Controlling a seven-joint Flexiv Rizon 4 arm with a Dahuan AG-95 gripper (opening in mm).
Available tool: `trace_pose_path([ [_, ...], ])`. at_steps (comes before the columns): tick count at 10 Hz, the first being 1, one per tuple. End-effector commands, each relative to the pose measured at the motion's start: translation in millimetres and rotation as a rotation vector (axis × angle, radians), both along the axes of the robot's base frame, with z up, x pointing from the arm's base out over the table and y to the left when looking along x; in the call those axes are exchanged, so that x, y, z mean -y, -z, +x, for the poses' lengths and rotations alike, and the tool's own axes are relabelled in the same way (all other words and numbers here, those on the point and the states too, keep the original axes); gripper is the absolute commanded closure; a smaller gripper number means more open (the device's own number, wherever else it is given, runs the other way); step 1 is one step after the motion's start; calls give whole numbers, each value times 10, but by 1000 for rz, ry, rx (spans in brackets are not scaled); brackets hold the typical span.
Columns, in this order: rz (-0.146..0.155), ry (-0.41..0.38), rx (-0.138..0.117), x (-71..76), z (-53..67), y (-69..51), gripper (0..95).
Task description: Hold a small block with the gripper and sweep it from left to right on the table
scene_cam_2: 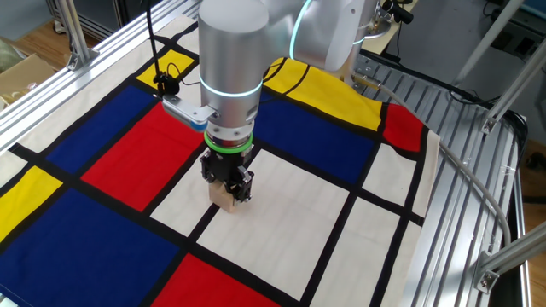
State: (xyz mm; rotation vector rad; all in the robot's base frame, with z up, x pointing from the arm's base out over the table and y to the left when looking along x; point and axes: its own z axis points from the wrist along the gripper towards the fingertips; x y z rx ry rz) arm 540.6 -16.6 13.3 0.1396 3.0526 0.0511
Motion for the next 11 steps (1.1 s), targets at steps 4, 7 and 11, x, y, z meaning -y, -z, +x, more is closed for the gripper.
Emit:
trace_pose_path([
  [4,5,4,3,-19,-23,-24,950],
  [7,7,4,5,-20,-22,-21,950],
  [11,11,5,8,-23,-21,-13,950],
])
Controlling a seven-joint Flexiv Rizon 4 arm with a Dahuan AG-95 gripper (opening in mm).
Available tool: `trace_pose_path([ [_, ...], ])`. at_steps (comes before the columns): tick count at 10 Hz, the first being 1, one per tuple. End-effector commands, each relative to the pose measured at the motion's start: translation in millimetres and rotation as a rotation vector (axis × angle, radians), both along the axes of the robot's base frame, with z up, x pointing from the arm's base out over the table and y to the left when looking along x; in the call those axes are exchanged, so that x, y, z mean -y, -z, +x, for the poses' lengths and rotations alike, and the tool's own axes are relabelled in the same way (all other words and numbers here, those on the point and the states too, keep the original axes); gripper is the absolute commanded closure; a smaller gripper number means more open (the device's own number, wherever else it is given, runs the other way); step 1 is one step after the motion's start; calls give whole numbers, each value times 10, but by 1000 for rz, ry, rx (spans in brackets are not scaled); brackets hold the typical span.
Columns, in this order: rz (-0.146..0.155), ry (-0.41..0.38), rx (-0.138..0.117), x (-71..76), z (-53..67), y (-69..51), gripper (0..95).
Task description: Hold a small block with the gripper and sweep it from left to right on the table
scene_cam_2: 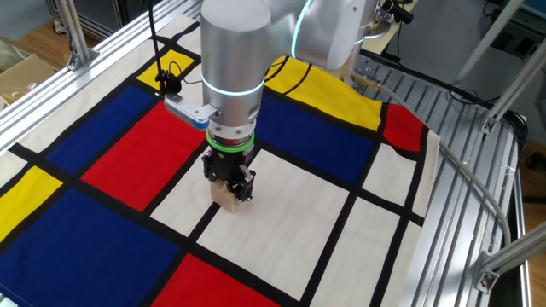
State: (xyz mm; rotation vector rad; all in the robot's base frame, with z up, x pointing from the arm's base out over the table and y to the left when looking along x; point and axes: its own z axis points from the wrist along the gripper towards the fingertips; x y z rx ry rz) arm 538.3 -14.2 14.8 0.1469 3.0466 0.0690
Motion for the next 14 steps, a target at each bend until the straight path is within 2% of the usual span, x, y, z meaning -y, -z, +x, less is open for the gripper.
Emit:
trace_pose_path([
  [1,0,1,1,1,3,4,950],
  [3,3,1,4,-5,4,13,950],
  [4,-7,2,1,-18,1,3,950],
  [7,4,9,4,-62,-11,18,950],
  [8,-5,9,3,-74,-12,25,950],
  [14,-2,20,0,-146,-33,-13,950],
])
